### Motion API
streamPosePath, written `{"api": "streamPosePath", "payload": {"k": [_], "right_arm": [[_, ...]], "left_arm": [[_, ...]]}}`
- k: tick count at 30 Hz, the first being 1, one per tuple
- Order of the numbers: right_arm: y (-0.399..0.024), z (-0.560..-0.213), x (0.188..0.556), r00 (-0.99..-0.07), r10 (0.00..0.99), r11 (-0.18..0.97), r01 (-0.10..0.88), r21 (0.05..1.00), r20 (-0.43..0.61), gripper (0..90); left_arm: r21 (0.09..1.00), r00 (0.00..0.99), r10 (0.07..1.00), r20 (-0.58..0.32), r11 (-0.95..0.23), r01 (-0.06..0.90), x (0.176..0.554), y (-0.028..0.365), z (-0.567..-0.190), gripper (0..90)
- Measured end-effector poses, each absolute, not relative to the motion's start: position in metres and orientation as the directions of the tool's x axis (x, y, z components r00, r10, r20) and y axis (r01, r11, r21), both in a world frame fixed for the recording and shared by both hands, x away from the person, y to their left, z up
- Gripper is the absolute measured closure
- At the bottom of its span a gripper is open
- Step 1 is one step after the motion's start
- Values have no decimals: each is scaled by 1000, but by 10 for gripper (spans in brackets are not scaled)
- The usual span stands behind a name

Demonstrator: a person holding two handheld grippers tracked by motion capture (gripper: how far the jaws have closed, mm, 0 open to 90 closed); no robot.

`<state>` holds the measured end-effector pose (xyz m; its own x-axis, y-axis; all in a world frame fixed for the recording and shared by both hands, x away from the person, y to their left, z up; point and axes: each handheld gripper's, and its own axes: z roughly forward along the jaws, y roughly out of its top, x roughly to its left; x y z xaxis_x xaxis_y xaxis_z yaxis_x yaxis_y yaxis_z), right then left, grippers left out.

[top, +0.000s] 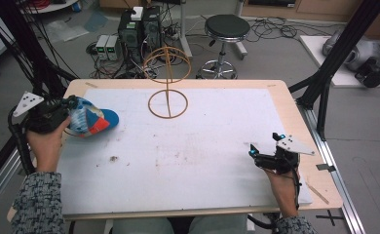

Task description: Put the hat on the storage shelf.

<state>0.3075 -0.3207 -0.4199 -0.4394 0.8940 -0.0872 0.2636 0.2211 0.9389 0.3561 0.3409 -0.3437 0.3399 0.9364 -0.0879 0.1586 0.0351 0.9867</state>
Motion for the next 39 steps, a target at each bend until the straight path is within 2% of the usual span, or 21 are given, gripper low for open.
{"api": "streamPosePath", "payload": {"k": [39], "right_arm": [[-320, -423, 312, -470, 881, 202, 268, 942, -55, 56]], "left_arm": [[999, 317, 948, -26, 33, -14, 425, 276, -209, 880]]}}
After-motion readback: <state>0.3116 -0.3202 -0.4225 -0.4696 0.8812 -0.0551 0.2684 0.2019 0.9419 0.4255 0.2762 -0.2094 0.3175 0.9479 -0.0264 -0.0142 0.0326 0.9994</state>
